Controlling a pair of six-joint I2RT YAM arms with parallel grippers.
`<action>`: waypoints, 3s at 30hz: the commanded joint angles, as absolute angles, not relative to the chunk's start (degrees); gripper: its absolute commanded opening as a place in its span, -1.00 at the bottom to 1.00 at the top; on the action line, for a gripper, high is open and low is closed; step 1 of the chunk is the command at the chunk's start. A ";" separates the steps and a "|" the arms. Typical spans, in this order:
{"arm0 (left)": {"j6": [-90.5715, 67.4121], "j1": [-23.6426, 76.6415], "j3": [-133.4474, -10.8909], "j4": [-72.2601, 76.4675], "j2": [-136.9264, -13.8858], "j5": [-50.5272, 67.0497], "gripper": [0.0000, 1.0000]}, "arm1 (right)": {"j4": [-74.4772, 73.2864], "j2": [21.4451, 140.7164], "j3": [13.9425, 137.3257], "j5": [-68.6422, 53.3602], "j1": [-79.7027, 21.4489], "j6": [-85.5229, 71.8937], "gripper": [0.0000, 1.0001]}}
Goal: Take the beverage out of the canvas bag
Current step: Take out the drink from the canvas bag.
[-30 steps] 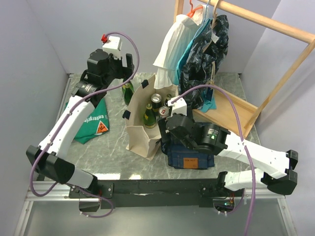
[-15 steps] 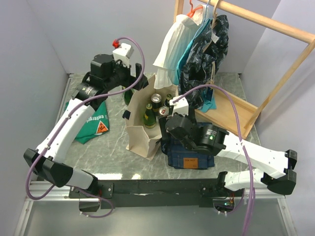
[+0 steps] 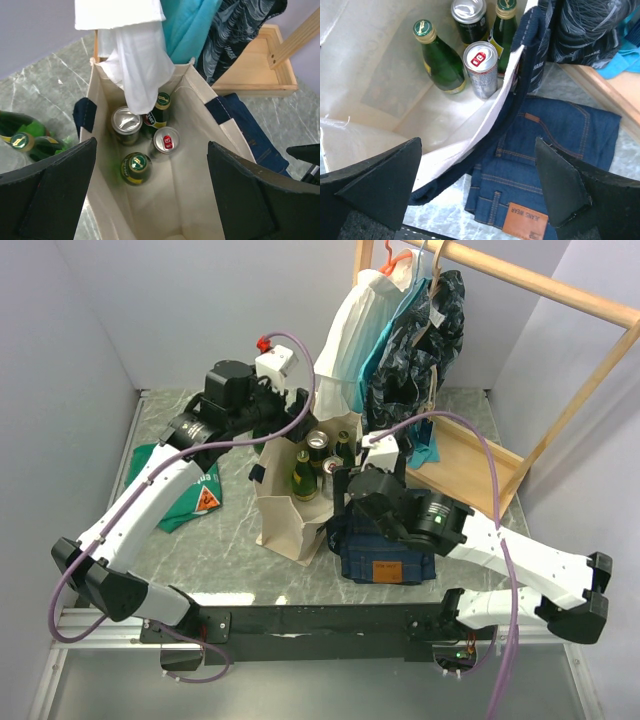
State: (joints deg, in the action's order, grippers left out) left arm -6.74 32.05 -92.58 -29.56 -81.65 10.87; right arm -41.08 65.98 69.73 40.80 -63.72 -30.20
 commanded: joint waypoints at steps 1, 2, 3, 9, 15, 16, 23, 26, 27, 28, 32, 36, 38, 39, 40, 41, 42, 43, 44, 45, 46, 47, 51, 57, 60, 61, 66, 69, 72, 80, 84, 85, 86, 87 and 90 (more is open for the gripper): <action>-7.64 32.52 -91.41 -28.04 -81.04 12.65 0.93 | -35.78 61.53 66.98 38.24 -62.58 -31.47 1.00; -7.82 32.61 -91.15 -27.69 -80.95 13.00 0.93 | -35.68 61.61 67.06 37.71 -62.23 -31.46 1.00; -7.82 32.69 -90.79 -27.60 -80.77 13.18 0.93 | -35.86 61.87 67.15 37.62 -62.14 -31.20 1.00; -7.56 34.18 -90.62 -29.70 -81.74 13.62 0.93 | -38.58 64.86 69.43 38.06 -61.88 -32.17 1.00; -7.03 36.82 -87.11 -29.27 -81.30 14.06 0.93 | -38.06 65.30 69.43 37.88 -61.88 -32.08 1.00; -7.12 37.00 -86.75 -29.27 -81.30 13.89 0.93 | -38.14 65.39 69.61 37.97 -61.79 -31.99 1.00; -6.15 37.71 -85.17 -30.32 -82.70 6.95 0.93 | -38.23 65.04 69.26 38.23 -61.87 -32.17 1.00; -6.41 37.88 -84.46 -30.23 -83.84 4.40 0.87 | -39.28 65.13 69.52 38.41 -61.79 -32.78 1.00; -6.59 37.88 -84.46 -30.41 -84.80 3.70 0.83 | -39.46 65.13 69.52 38.58 -61.87 -32.96 1.00; -7.20 37.79 -84.55 -30.58 -85.34 2.30 0.82 | -39.55 64.87 69.26 38.67 -61.87 -33.05 1.00; -7.56 37.97 -85.87 -32.52 -88.15 0.80 0.75 | -39.38 64.25 68.73 38.85 -61.88 -33.13 1.00; -7.91 38.06 -86.13 -32.35 -90.26 0.18 0.69 | -39.64 64.34 68.73 39.20 -61.88 -33.13 1.00; -8.00 38.06 -85.70 -31.21 -90.61 0.18 0.69 | -39.81 64.25 68.73 39.37 -61.79 -33.14 1.00; -7.91 38.06 -85.43 -30.85 -91.14 0.18 0.69 | -39.73 64.34 68.64 39.29 -61.87 -33.05 1.00; -8.08 38.06 -85.43 -31.02 -91.49 -1.48 0.69 | -39.90 64.51 68.73 39.29 -61.70 -33.05 1.00; -8.17 38.06 -85.52 -31.11 -91.84 -1.76 0.68 | -39.90 64.51 68.82 39.29 -61.87 -32.96 1.00; -8.17 38.06 -85.60 -31.11 -92.37 -2.02 0.65 | -39.99 64.60 68.82 39.37 -61.79 -32.96 1.00; -8.09 38.06 -85.61 -31.03 -92.63 -2.20 0.64 | -39.90 64.60 68.73 39.46 -61.87 -32.87 1.00; -8.17 38.06 -85.61 -30.85 -92.81 -2.28 0.63 | -39.82 64.60 68.73 39.55 -61.96 -32.78 1.00; -8.17 38.06 -85.69 -30.94 -93.07 -2.37 0.60 | -39.81 64.60 68.64 39.64 -61.88 -32.70 1.00; -8.09 38.06 -85.61 -30.94 -93.08 -2.37 0.59 | -39.73 64.60 68.73 39.55 -61.79 -32.70 1.00; -8.17 37.97 -85.78 -30.76 -93.16 -2.55 0.58 | -39.81 64.60 68.73 39.64 -61.79 -32.61 1.00; -8.26 38.06 -85.96 -30.67 -93.51 -2.81 0.44 | -39.55 64.60 68.47 39.55 -61.70 -32.34 1.00; -8.52 38.14 -85.78 -29.80 -93.69 -4.13 0.38 | -39.29 64.69 68.38 39.29 -61.44 -32.08 1.00; -8.79 38.14 -85.52 -29.44 -93.95 -4.57 0.33 | -39.29 64.78 68.47 39.29 -61.35 -32.17 1.00; -8.79 38.14 -85.52 -29.36 -94.13 -4.57 0.31 | -39.29 64.78 68.47 39.29 -61.35 -32.08 1.00; -8.88 38.23 -85.61 -29.53 -94.75 -4.57 0.21 | -39.20 64.69 68.47 39.29 -61.17 -31.90 1.00; -8.70 38.23 -85.61 -29.71 -94.83 -4.83 0.21 | -39.11 64.60 68.20 39.29 -61.08 -31.90 1.00; -8.79 38.32 -85.61 -29.88 -94.92 -5.18 0.21 | -38.85 64.42 67.76 39.20 -60.91 -31.99 1.00; -7.91 38.32 -85.52 -30.50 -95.80 -5.71 0.16 | -39.02 64.34 67.76 39.02 -60.73 -32.25 1.00; -7.73 38.41 -85.78 -31.29 -96.24 -5.98 0.16 | -38.67 63.90 67.15 38.94 -60.64 -31.99 1.00; -7.82 38.41 -85.69 -31.29 -95.98 -5.80 0.16 | -38.50 63.90 67.06 38.76 -60.64 -31.99 1.00; -7.82 38.41 -85.61 -31.20 -96.06 -5.89 0.16 | -38.58 63.98 67.15 38.76 -60.56 -31.91 1.00; -7.91 38.41 -85.61 -31.11 -95.98 -5.98 0.16 | -38.58 63.98 67.24 38.76 -60.56 -31.99 1.00; -7.82 38.41 -85.61 -30.94 -95.98 -6.24 0.16 | -38.76 64.16 67.32 38.93 -60.56 -31.99 1.00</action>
